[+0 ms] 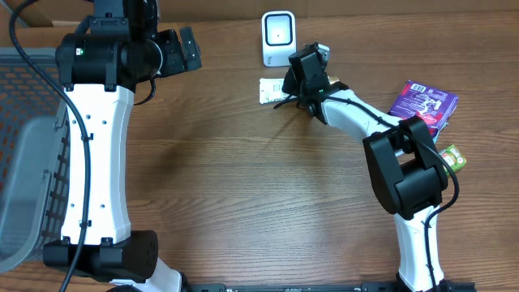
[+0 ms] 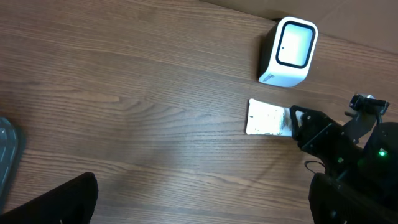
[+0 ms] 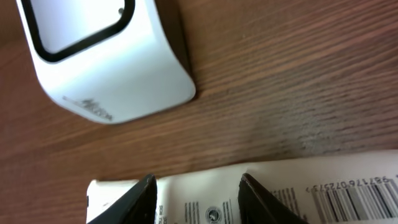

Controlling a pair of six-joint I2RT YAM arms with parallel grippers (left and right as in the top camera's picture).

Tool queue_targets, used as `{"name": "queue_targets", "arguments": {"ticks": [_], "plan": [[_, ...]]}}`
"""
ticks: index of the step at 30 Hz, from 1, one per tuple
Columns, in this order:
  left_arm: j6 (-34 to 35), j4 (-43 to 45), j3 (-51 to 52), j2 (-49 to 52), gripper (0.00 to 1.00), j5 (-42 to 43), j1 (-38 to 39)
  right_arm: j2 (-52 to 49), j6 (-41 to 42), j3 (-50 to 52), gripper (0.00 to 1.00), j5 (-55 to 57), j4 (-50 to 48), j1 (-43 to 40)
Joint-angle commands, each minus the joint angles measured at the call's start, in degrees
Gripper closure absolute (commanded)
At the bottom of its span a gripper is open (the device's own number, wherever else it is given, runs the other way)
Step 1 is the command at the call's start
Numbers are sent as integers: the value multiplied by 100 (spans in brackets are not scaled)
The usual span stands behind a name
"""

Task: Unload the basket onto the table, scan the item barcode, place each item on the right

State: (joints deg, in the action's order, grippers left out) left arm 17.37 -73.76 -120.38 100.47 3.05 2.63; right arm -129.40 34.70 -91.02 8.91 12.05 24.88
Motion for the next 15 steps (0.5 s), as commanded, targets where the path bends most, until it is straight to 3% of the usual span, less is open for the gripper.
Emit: {"name": "queue_targets", "arguments": {"ticks": [1,8,12,15], "plan": [[-109,9,-48,4,0,39,48,63,-72,94,56,-721,369,-55],[-111,9,-48,4,0,39,48,605,-94,92,55,-1611,1493,-87],[-109,9,-48,4,0,39,48,857,-376,92,55,-1801,2194,-85],[-109,9,-48,4,0,39,48,1032,-872,90,49,-1969,2653,-87]]}}
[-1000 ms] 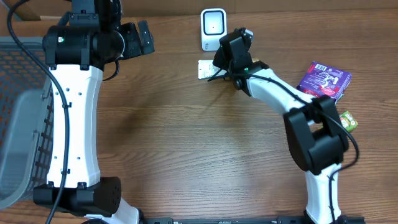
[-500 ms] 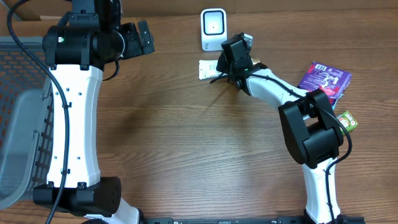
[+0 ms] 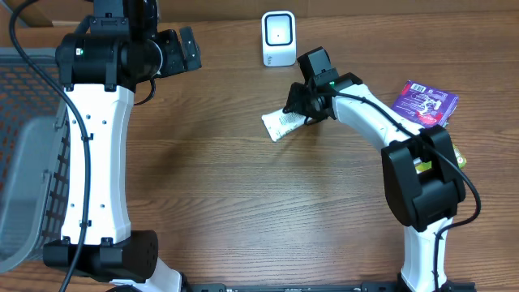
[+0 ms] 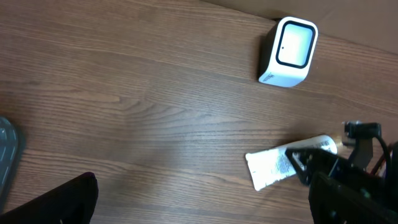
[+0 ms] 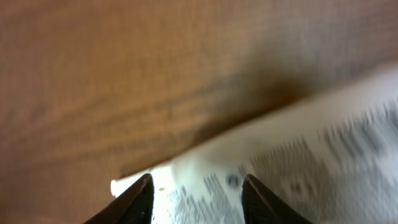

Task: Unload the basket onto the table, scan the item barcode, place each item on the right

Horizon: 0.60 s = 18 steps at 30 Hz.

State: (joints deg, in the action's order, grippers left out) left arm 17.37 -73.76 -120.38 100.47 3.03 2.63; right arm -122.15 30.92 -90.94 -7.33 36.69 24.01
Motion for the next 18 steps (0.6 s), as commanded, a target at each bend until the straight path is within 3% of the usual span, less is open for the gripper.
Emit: {"name": "queue_targets", "arguments": {"ticks": [1,9,15,18], "plan": [[-109,9,-48,4,0,42,48,378,-601,81,46,-417,345,-7],[-109,9,-48,4,0,42,48,1305,-260,85,46,-592,1121,-203],[-109,9,-48,4,0,42,48,1344,1668,269,41,-116,1073,-267],[-109,9,-48,4,0,42,48,1342,2583,691,38,-24,584,-267]]}}
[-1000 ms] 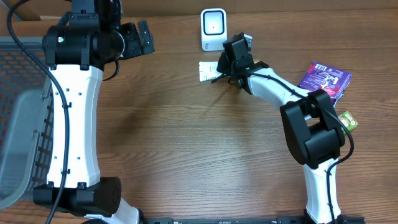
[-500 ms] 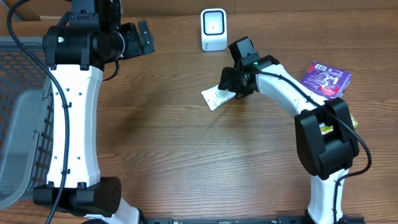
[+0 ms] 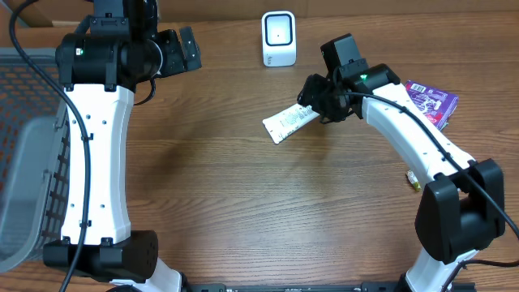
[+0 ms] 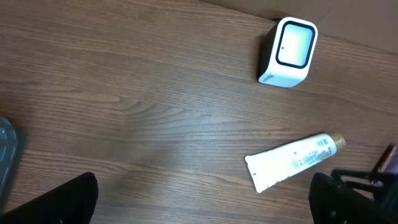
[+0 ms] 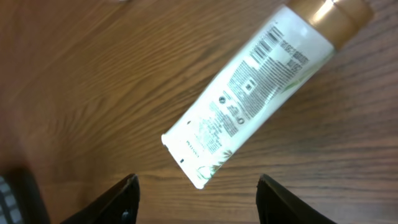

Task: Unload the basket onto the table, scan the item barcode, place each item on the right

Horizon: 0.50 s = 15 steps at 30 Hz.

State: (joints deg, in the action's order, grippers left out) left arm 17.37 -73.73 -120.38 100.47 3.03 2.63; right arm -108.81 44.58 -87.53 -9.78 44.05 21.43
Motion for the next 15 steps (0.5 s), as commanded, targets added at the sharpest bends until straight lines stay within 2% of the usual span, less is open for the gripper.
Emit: {"name": "queue_targets", "arguments": {"ticks": [1,7,15], "plan": [[-109,7,-48,4,0,42,48,0,1353,542,37,225,-435,-7],[-109,7,-48,4,0,42,48,-33,1716,1534,26,229,-1821,24],[-109,7,-48,4,0,42,48,-479,1714,2131,24,267,-3344,37]]}}
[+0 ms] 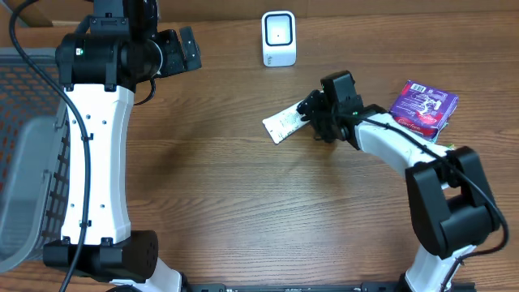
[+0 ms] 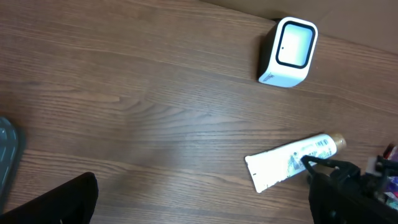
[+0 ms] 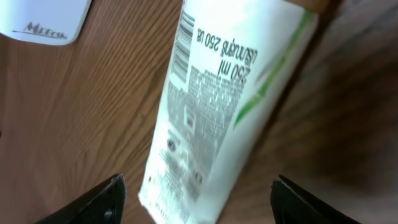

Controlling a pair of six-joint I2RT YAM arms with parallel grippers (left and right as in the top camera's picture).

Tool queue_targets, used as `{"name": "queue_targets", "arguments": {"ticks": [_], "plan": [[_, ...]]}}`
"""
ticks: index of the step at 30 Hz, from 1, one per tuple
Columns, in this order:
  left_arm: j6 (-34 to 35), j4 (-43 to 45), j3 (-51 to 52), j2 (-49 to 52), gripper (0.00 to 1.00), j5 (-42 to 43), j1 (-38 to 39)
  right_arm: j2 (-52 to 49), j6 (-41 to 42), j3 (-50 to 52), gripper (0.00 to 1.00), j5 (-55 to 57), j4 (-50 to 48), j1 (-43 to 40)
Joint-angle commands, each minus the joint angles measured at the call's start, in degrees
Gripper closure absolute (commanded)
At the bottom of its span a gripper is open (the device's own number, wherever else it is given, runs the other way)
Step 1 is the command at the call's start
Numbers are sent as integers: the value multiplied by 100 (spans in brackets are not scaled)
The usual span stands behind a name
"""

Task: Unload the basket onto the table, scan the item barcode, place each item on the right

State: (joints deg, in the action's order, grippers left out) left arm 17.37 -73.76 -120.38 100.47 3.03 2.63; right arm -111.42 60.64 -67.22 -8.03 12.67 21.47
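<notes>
A white tube with a gold cap lies flat on the wood table, barcode side up, in front of the white scanner. My right gripper stands open low over the tube's cap end. In the right wrist view the tube runs between the wide-spread fingers without touching them. The left wrist view shows the tube and the scanner. My left gripper is open, high at the back left, with nothing in it.
A purple packet lies at the right, beyond the right arm. A grey wire basket stands off the table's left edge. The left arm's white column rises over the left part of the table.
My right gripper, then open and high to the right of the tube, is now low and close over its cap end. The tube has not moved.
First my right gripper was shut on the tube right beside the scanner. Then it held the tube farther from the scanner, slanted. Then the tube lay on the table, let go, with the gripper open above. Now the open gripper is down at the tube.
</notes>
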Motion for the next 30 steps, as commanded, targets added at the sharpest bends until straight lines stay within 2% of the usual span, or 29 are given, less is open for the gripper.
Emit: {"name": "queue_targets", "arguments": {"ticks": [1,8,10,11,15,17,24,28,30], "plan": [[-109,9,-48,4,0,42,48,-299,105,101,24,92,-326,37],[-109,9,-48,4,0,42,48,-765,109,101,21,98,-914,63],[-109,9,-48,4,1,42,48,-859,111,101,23,118,-964,63],[-109,9,-48,4,0,42,48,-907,114,101,27,155,-962,63],[-109,9,-48,4,0,42,48,-918,81,101,64,118,-909,63],[-109,9,-48,4,0,42,48,-918,61,101,74,24,-863,63],[-109,9,-48,4,0,42,48,-852,-767,24,96,-933,-828,22],[-109,9,-48,4,0,42,48,-625,-1939,-85,96,-1893,-608,-103],[-109,9,-48,4,0,42,48,-481,-2830,-153,96,-2424,-369,-186]]}}
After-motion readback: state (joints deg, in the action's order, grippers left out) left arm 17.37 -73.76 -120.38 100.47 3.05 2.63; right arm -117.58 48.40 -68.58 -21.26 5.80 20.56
